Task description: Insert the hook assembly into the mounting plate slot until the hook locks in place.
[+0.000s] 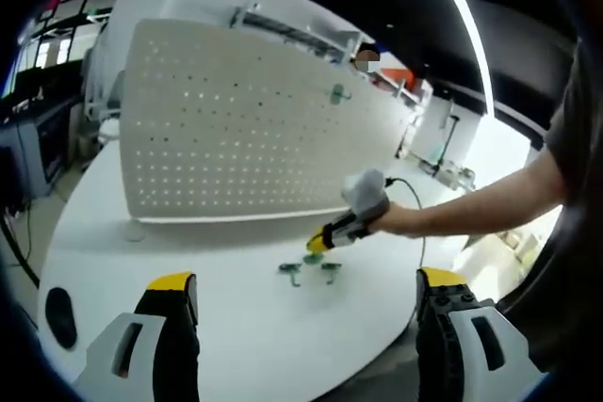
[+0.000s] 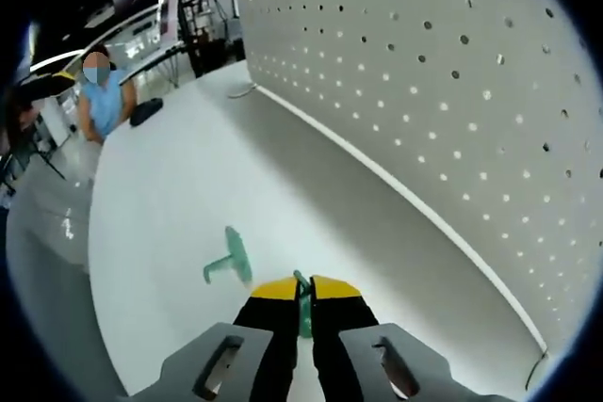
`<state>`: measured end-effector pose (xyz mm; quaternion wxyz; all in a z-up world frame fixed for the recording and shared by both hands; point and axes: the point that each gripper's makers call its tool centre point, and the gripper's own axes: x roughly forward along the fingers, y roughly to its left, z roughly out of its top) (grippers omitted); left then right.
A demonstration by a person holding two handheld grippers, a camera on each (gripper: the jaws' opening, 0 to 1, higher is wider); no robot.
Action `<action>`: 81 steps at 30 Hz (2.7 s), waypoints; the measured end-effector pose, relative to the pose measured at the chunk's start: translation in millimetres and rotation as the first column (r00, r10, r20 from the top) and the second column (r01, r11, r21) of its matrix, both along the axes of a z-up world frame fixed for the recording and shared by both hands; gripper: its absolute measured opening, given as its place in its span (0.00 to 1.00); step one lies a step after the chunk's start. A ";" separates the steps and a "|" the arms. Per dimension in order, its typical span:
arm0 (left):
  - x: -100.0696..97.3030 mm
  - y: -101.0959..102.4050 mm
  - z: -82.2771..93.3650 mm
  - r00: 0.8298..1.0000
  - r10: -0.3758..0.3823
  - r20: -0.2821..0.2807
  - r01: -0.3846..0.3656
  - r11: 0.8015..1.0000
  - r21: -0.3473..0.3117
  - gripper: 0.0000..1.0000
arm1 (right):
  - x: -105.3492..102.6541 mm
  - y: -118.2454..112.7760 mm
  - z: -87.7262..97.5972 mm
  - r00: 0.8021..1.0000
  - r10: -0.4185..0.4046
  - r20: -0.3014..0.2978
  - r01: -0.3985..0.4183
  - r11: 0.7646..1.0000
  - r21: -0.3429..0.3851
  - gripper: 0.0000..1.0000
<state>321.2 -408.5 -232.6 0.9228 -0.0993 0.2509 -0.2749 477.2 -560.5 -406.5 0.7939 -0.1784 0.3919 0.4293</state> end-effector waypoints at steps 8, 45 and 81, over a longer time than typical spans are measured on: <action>2.2 -0.9 -0.7 1.000 -0.005 -0.003 0.005 1.000 -0.001 0.98 | -0.6 -1.7 5.7 0.999 -0.016 0.033 0.016 1.000 -0.012 0.00; -9.1 -34.6 26.8 0.998 -0.053 0.031 0.056 0.991 -0.125 0.98 | -61.7 5.8 133.1 0.960 -0.181 0.216 0.126 0.961 0.244 0.00; -7.8 -45.3 0.3 0.993 -0.077 -0.088 0.057 0.977 -0.203 0.71 | -155.3 98.9 215.1 0.968 -0.193 0.163 0.069 0.824 0.562 0.00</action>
